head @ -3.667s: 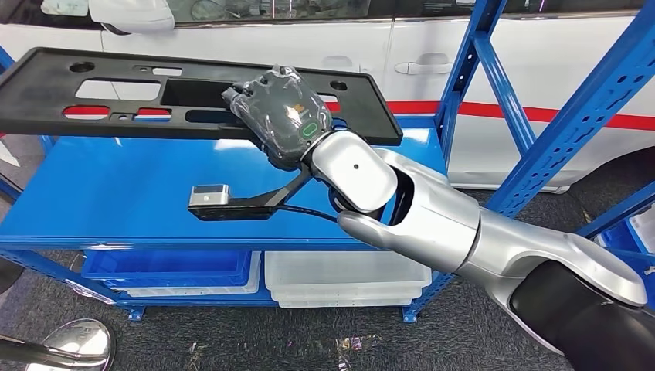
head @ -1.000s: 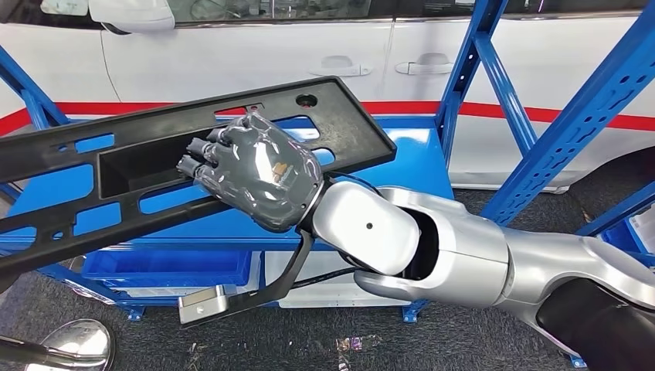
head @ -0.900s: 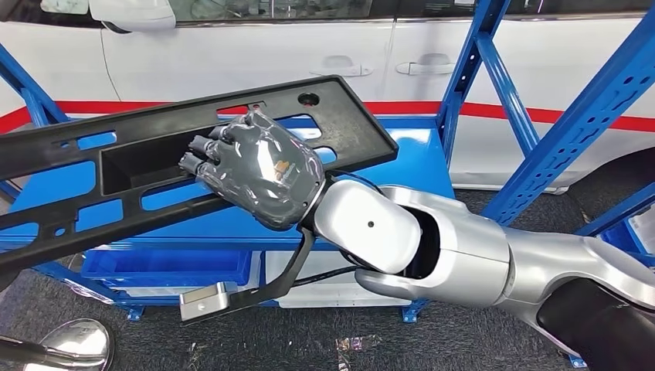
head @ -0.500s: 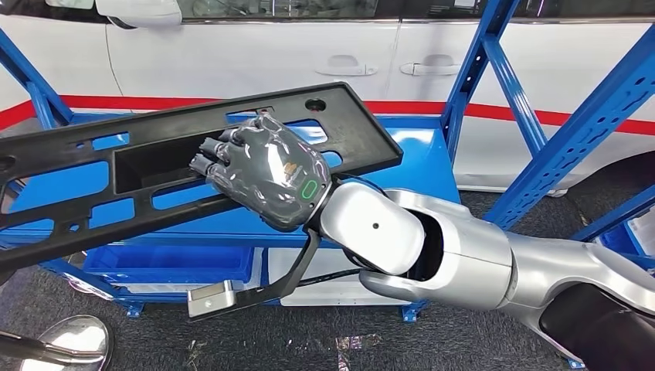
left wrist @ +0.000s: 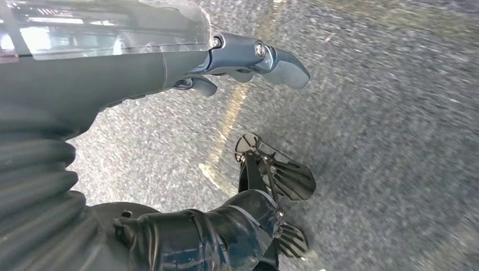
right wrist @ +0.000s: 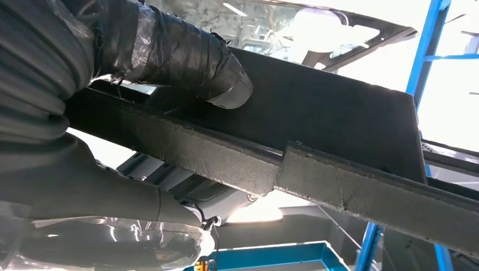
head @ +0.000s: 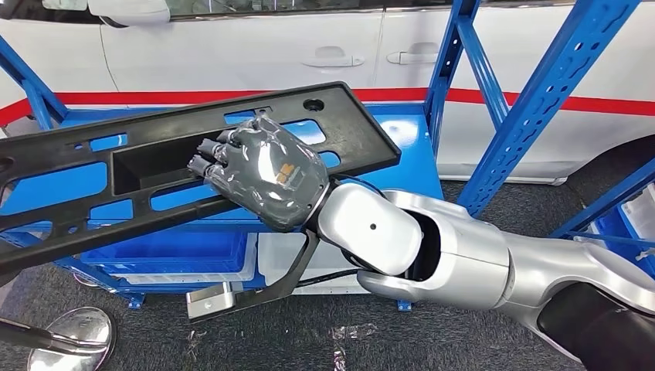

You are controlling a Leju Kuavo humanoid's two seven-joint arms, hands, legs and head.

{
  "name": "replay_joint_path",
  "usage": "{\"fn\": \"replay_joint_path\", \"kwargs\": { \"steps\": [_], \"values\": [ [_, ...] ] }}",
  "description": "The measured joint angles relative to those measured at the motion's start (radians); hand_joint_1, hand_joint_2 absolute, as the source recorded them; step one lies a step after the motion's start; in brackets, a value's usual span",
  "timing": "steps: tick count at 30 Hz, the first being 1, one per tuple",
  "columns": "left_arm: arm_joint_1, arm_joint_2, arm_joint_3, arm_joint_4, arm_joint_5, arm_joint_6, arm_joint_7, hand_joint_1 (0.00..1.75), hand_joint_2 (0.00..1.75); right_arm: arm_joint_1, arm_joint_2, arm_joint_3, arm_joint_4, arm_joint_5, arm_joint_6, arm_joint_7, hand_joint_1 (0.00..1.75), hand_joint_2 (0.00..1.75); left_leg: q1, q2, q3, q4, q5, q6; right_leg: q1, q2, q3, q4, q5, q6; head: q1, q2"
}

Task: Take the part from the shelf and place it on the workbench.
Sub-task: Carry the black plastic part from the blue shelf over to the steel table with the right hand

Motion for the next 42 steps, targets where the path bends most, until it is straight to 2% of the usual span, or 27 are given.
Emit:
{"fn": "replay_joint_path", "kwargs": {
  "steps": [2, 4, 7, 8, 9, 10, 12, 13, 14, 15, 17, 19, 21, 23, 24, 25, 27, 28, 29, 30, 32, 34, 35, 36, 38, 40, 42],
  "values": [
    [-0.003, 0.0, 0.0, 0.0, -0.001, 0.0, 0.0, 0.0, 1.75, 0.0, 0.0, 0.0, 0.001, 0.001, 0.0, 0.0, 1.75, 1.75, -0.002, 0.0, 0.091, -0.136, 0.042, 0.006, 0.001, 0.0, -0.017, 0.006, 0.011, 0.006, 0.0, 0.0],
    [-0.006, 0.001, 0.0, 0.0, -0.004, 0.0, -0.002, 0.0, 1.75, -0.001, 0.0, 0.0, 0.002, 0.001, 0.0, 0.0, 1.75, 1.75, -0.009, -0.002, 0.143, -0.225, 0.059, 0.013, 0.001, -0.001, -0.023, 0.006, 0.024, 0.017, 0.001, 0.0],
    [-0.008, 0.001, 0.0, 0.0, -0.007, 0.0, -0.006, 0.0, 1.75, 0.0, 0.0, 0.0, 0.005, 0.002, -0.001, -0.001, 1.75, 1.75, -0.014, -0.002, 0.132, -0.239, 0.074, 0.029, 0.001, -0.002, -0.026, -0.002, 0.046, 0.037, -0.001, 0.0],
    [-0.009, 0.001, 0.0, 0.0, -0.007, 0.0, -0.007, 0.0, 1.75, 0.0, 0.0, 0.0, 0.006, 0.002, -0.001, -0.001, 1.75, 1.75, -0.013, 0.0, 0.126, -0.241, 0.084, 0.036, 0.001, -0.002, -0.032, 0.0, 0.039, 0.042, 0.0, 0.0],
    [-0.01, 0.001, 0.0, 0.0, -0.007, 0.0, -0.007, 0.0, 1.75, 0.0, 0.0, -0.001, 0.007, 0.002, -0.001, -0.001, 1.75, 1.75, -0.01, 0.002, 0.117, -0.246, 0.097, 0.045, 0.001, -0.001, -0.042, 0.02, 0.013, 0.047, 0.002, 0.0],
    [-0.01, 0.001, 0.0, 0.0, -0.008, 0.0, -0.008, 0.0, 1.75, 0.0, 0.0, -0.001, 0.008, 0.002, -0.001, -0.001, 1.75, 1.75, -0.008, 0.005, 0.106, -0.248, 0.11, 0.051, 0.001, -0.001, -0.058, 0.062, -0.032, 0.05, 0.004, 0.0],
    [-0.01, 0.001, 0.0, 0.0, -0.008, 0.0, -0.008, 0.0, 1.75, 0.002, -0.001, -0.001, 0.009, 0.002, -0.001, -0.001, 1.75, 1.75, -0.01, 0.007, 0.079, -0.247, 0.132, 0.058, -0.001, -0.001, -0.09, 0.191, -0.135, 0.055, 0.008, 0.0],
    [-0.01, 0.001, 0.0, 0.0, -0.008, 0.0, -0.008, 0.0, 1.75, 0.004, -0.001, -0.001, 0.011, 0.002, -0.001, -0.001, 1.75, 1.75, -0.012, 0.007, 0.065, -0.246, 0.142, 0.059, -0.001, -0.001, -0.097, 0.249, -0.159, 0.057, 0.008, 0.0],
    [-0.01, 0.001, 0.0, 0.0, -0.008, -0.001, -0.008, 0.0, 1.75, 0.006, -0.001, -0.001, 0.012, 0.002, -0.001, -0.002, 1.75, 1.75, -0.013, 0.007, 0.051, -0.244, 0.151, 0.058, -0.001, -0.001, -0.093, 0.281, -0.16, 0.057, 0.008, 0.0],
    [-0.01, 0.001, 0.0, 0.0, -0.007, -0.001, -0.008, 0.0, 1.75, 0.007, -0.001, 0.0, 0.013, 0.002, -0.001, -0.002, 1.75, 1.75, -0.014, 0.007, 0.038, -0.242, 0.16, 0.057, -0.001, -0.001, -0.072, 0.28, -0.142, 0.055, 0.009, 0.0],
    [-0.01, 0.001, 0.0, 0.0, -0.002, -0.006, -0.002, 0.0, 1.75, 0.007, -0.001, -0.001, 0.016, 0.002, -0.001, -0.002, 1.75, 1.75, -0.016, 0.006, 0.014, -0.236, 0.175, 0.053, 0.001, -0.001, 0.019, 0.18, -0.099, 0.045, 0.009, 0.0],
    [-0.01, 0.0, 0.0, 0.0, 0.007, -0.016, 0.008, 0.0, 1.75, 0.006, 0.001, -0.001, 0.017, 0.003, -0.002, -0.002, 1.75, 1.75, -0.017, 0.005, -0.001, -0.232, 0.19, 0.045, 0.009, -0.001, 0.117, 0.041, -0.101, 0.032, 0.008, 0.0],
    [-0.01, 0.0, 0.0, 0.0, 0.01, -0.024, 0.015, 0.0, 1.75, 0.005, 0.002, -0.001, 0.02, 0.004, -0.002, -0.002, 1.75, 1.75, -0.016, 0.004, -0.007, -0.234, 0.207, 0.033, 0.016, -0.001, 0.146, -0.018, -0.109, 0.024, 0.009, 0.0],
    [-0.008, 0.0, 0.0, 0.0, 0.006, -0.026, 0.02, 0.0, 1.75, 0.005, 0.002, -0.002, 0.026, 0.006, -0.002, -0.002, 1.75, 1.75, -0.015, 0.003, -0.017, -0.235, 0.211, 0.022, 0.013, -0.004, 0.132, -0.024, -0.09, 0.015, 0.011, 0.0],
    [-0.007, 0.0, 0.0, 0.0, 0.005, -0.027, 0.021, 0.0, 1.75, 0.005, 0.002, -0.002, 0.029, 0.007, -0.002, -0.002, 1.75, 1.75, -0.015, 0.002, -0.028, -0.219, 0.191, 0.017, 0.01, -0.006, 0.123, -0.027, -0.079, 0.008, 0.01, 0.0],
    [-0.006, 0.0, 0.0, 0.0, 0.004, -0.028, 0.022, 0.0, 1.75, 0.005, 0.002, -0.002, 0.032, 0.007, -0.002, -0.002, 1.75, 1.75, -0.014, 0.002, -0.043, -0.185, 0.153, 0.013, 0.007, -0.008, 0.113, -0.03, -0.068, 0.0, 0.009, 0.0],
    [-0.006, 0.0, 0.0, 0.0, 0.003, -0.03, 0.02, 0.0, 1.75, 0.005, 0.003, -0.002, 0.036, 0.008, -0.002, -0.003, 1.75, 1.75, -0.011, 0.003, -0.079, -0.063, 0.056, 0.005, 0.007, -0.009, 0.087, -0.03, -0.047, -0.009, 0.006, 0.0],
    [-0.006, 0.001, 0.0, 0.0, 0.003, -0.032, 0.019, 0.0, 1.75, 0.005, 0.003, -0.002, 0.038, 0.009, -0.002, -0.003, 1.75, 1.75, -0.011, 0.003, -0.092, 0.001, 0.027, 0.002, 0.007, -0.009, 0.073, -0.029, -0.036, -0.01, 0.006, 0.0],
    [-0.006, 0.001, 0.0, 0.0, 0.003, -0.033, 0.017, 0.0, 1.75, 0.005, 0.003, -0.002, 0.04, 0.009, -0.001, -0.003, 1.75, 1.75, -0.01, 0.003, -0.094, 0.044, 0.023, -0.001, 0.007, -0.009, 0.058, -0.028, -0.026, -0.009, 0.006, 0.0],
    [-0.006, 0.001, 0.0, 0.0, 0.003, -0.035, 0.016, 0.0, 1.75, 0.006, 0.003, -0.002, 0.043, 0.009, -0.001, -0.003, 1.75, 1.75, -0.009, 0.003, -0.08, 0.056, 0.04, -0.004, 0.006, -0.009, 0.042, -0.025, -0.015, -0.007, 0.006, 0.0],
    [-0.007, 0.001, 0.0, 0.0, 0.003, -0.038, 0.016, 0.0, 1.75, 0.005, 0.003, -0.002, 0.047, 0.01, -0.001, -0.002, 1.75, 1.75, -0.005, 0.003, -0.002, -0.02, 0.093, -0.008, 0.003, -0.008, 0.01, -0.014, 0.002, 0.001, 0.006, 0.0],
    [-0.01, 0.0, 0.0, 0.0, 0.003, -0.038, 0.017, 0.0, 1.75, 0.005, 0.004, -0.004, 0.049, 0.01, -0.001, -0.001, 1.75, 1.75, -0.006, 0.0, 0.099, -0.156, 0.087, -0.005, 0.004, -0.008, -0.014, 0.001, 0.014, 0.011, 0.005, 0.0],
    [-0.011, 0.0, 0.0, 0.0, 0.003, -0.038, 0.017, 0.0, 1.75, 0.005, 0.004, -0.005, 0.05, 0.011, -0.001, -0.001, 1.75, 1.75, -0.008, -0.002, 0.127, -0.202, 0.073, 0.001, 0.005, -0.008, -0.02, 0.005, 0.02, 0.017, 0.006, 0.0],
    [-0.011, 0.0, 0.0, 0.0, 0.003, -0.038, 0.018, 0.0, 1.75, 0.005, 0.005, -0.006, 0.051, 0.011, -0.001, 0.0, 1.75, 1.75, -0.012, -0.003, 0.138, -0.223, 0.063, 0.008, 0.006, -0.009, -0.024, 0.006, 0.028, 0.023, 0.005, 0.0],
    [-0.01, -0.001, 0.0, 0.0, 0.003, -0.038, 0.021, 0.0, 1.75, 0.005, 0.005, -0.008, 0.053, 0.012, -0.001, 0.0, 1.75, 1.75, -0.011, -0.002, 0.126, -0.227, 0.073, 0.027, 0.006, -0.007, -0.028, 0.008, 0.037, 0.035, 0.006, 0.0],
    [-0.01, -0.003, 0.0, 0.0, 0.002, -0.038, 0.024, 0.0, 1.75, 0.005, 0.005, -0.008, 0.056, 0.012, 0.0, 0.0, 1.75, 1.75, -0.008, 0.003, 0.109, -0.23, 0.094, 0.046, 0.005, -0.004, -0.049, 0.05, -0.015, 0.044, 0.011, 0.0],
    [-0.011, -0.003, 0.0, 0.0, 0.001, -0.036, 0.026, 0.0, 1.75, 0.005, 0.005, -0.008, 0.059, 0.013, 0.001, 0.0, 1.75, 1.75, -0.009, 0.005, 0.084, -0.23, 0.117, 0.058, 0.004, -0.002, -0.082, 0.162, -0.118, 0.05, 0.015, 0.0]
  ]
}}
